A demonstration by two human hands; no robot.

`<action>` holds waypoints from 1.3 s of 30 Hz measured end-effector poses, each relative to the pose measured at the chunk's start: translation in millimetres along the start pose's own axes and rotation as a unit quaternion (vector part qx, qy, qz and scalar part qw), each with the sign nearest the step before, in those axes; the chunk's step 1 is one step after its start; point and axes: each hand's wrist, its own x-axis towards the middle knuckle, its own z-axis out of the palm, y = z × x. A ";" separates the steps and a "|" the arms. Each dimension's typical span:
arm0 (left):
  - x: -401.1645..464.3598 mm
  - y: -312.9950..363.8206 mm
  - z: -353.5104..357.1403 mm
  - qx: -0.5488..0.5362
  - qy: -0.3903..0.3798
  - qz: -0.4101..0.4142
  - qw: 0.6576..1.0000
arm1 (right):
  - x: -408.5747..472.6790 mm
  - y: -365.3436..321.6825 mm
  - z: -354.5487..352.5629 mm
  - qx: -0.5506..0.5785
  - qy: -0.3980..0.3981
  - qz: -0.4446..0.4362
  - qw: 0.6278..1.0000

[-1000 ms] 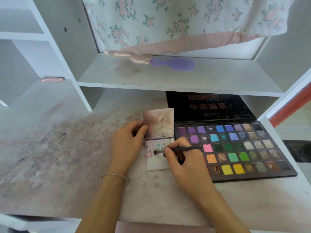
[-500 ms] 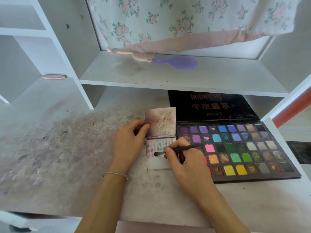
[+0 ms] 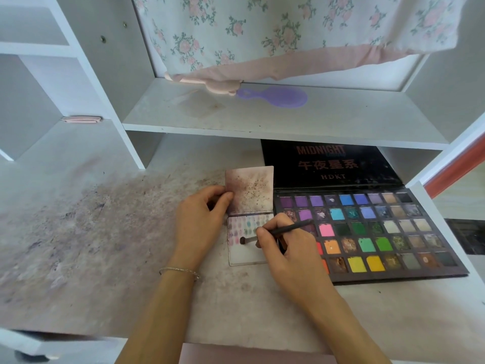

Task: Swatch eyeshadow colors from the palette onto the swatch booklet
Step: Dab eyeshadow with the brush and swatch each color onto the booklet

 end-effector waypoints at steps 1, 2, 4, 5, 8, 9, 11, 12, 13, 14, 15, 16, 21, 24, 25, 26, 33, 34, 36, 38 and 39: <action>0.0 -0.1 0.1 0.000 0.000 0.000 1.000 | 0.2 0.1 0.1 -0.001 0.000 0.000 1.000; 0.1 0.0 0.4 -0.001 -0.001 -0.001 1.000 | 0.4 0.1 0.3 -0.003 0.000 0.000 1.000; -0.1 -0.2 0.1 -0.006 -0.002 -0.004 1.000 | 0.3 -0.1 0.4 -0.006 -0.002 -0.003 1.000; -0.2 -0.2 -0.1 -0.008 -0.003 -0.005 1.000 | 0.0 -0.1 0.3 -0.007 -0.003 -0.004 1.000; -0.6 0.0 -0.4 -0.009 -0.002 -0.004 1.000 | 0.0 -0.1 0.1 -0.008 -0.001 -0.006 1.000; -0.5 0.0 -0.4 -0.008 -0.002 -0.004 1.000 | 0.4 -0.2 0.4 -0.008 0.000 -0.005 1.000; -0.2 0.2 0.0 -0.008 -0.002 -0.003 1.000 | 0.5 0.4 0.5 -0.009 -0.001 -0.005 1.000; -0.2 0.4 0.4 -0.009 -0.002 -0.003 1.000 | 0.4 1.0 0.4 -0.011 -0.003 -0.008 1.000; -0.2 0.4 0.3 -0.009 -0.002 -0.003 1.000 | 0.1 1.4 0.0 -0.012 -0.005 -0.011 1.000; -0.2 0.5 0.5 -0.009 -0.003 -0.003 1.000 | -0.2 1.6 -0.2 -0.010 -0.006 -0.016 1.000; -0.5 0.5 0.3 -0.009 -0.003 -0.004 1.000 | -0.5 1.6 -0.4 -0.006 -0.001 -0.023 1.000; -0.6 0.5 0.0 -0.010 -0.002 -0.004 1.000 | -0.6 1.4 -0.4 0.001 0.012 -0.031 0.999; -0.2 0.5 -0.2 -0.011 -0.002 -0.006 1.000 | -2.9 3.2 -4.5 0.093 0.125 -0.030 0.987; 0.0 1.4 -0.2 -0.008 0.000 -0.011 1.000 | -5.2 6.3 -10.9 0.096 0.149 -0.032 0.984; -0.1 1.6 -0.4 -0.008 0.001 -0.012 1.000 | -5.9 7.4 -13.2 0.090 0.150 -0.031 0.984; -0.1 1.8 -0.6 -0.009 0.001 -0.013 1.000 | -7.2 8.6 -15.5 0.084 0.154 -0.026 0.984; 0.0 3.0 -0.4 -0.002 -0.001 -0.014 1.000 | -18.0 16.8 -41.9 0.049 0.148 -0.005 0.988; -0.2 3.1 -0.4 0.000 0.000 -0.013 1.000 | -19.7 18.0 -46.1 0.047 0.152 -0.006 0.987; -0.8 3.4 -0.6 -0.001 0.000 -0.013 1.000 | -23.3 20.4 -54.7 0.044 0.164 -0.009 0.985; -1.3 4.2 -1.1 0.000 -0.001 -0.013 1.000 | -27.3 23.4 -64.2 0.041 0.177 -0.002 0.983; -1.6 4.7 -1.2 0.003 -0.001 -0.012 1.000 | -29.7 26.4 -69.3 0.044 0.184 0.009 0.982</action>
